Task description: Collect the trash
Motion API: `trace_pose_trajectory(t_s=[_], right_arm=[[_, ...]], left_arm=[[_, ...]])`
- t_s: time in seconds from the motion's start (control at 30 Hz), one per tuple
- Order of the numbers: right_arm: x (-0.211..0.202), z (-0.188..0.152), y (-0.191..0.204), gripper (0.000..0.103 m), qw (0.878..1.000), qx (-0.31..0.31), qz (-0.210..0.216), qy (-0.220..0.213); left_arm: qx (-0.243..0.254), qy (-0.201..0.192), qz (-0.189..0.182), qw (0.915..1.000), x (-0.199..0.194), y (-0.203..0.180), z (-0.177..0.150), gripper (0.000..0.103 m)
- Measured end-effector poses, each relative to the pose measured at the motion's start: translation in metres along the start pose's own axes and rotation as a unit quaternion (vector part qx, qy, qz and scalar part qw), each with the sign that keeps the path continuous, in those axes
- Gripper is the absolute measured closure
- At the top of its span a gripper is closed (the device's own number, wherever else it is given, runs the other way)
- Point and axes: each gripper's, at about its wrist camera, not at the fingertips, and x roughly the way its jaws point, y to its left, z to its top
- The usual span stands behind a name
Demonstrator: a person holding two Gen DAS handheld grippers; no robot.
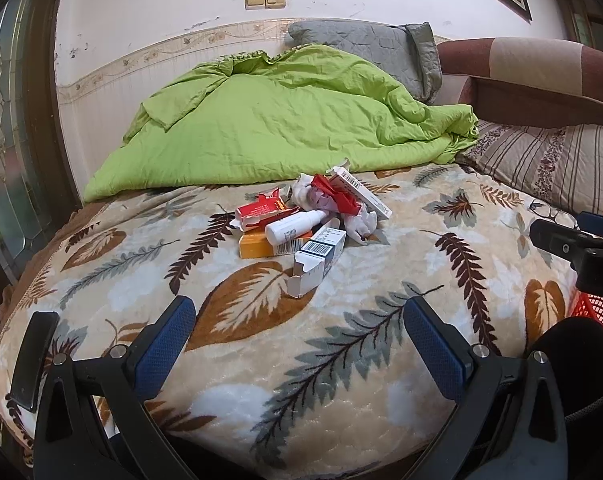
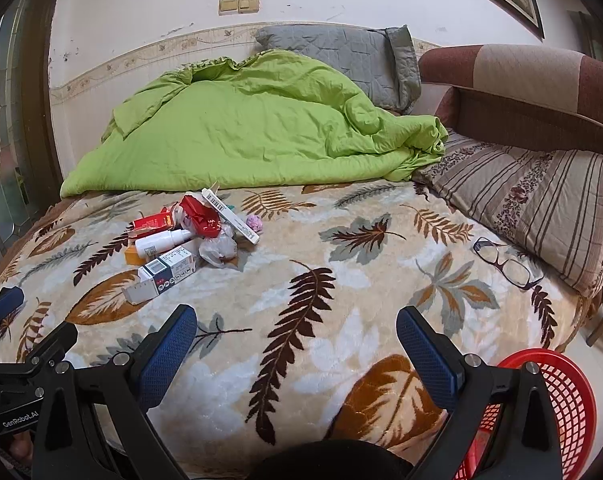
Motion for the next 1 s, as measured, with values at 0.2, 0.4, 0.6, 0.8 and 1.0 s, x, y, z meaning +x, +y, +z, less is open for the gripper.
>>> trace_pose_trajectory(t_s=[0.2, 0.4, 0.6, 0.8, 1.0], right_arm=[[0.0, 0.0, -0.001, 0.002, 1.0, 0.0, 0.001, 0.001], [0.001, 0.0, 0.0, 0.002, 1.0, 0.0, 0.001, 0.002], [0.003, -0.004, -0.002, 0.002, 1.0, 0.0, 0.016, 0.007], [0.007, -0.003, -0.005, 0.002, 0.999, 0.013, 0.026, 0.018], [0.011, -0.002, -0.013, 0.002, 0.998, 0.031, 0.037, 0.032]], left_arm=[[0.0, 0.001, 0.0, 1.0, 0.0, 0.0, 0.0, 0.0], [0.001, 0.004, -0.003, 1.0, 0.001, 0.0, 0.0, 0.0], [-0.004, 0.036, -0.034, 0.9988, 0.021, 0.002, 0.006, 0.0], [-0.025, 0.089, -0.059, 0.994, 0.073, 0.014, 0.032, 0.009], [-0.05, 0.153, -0.081, 0.9836, 0.142, 0.014, 0.051, 0.028]])
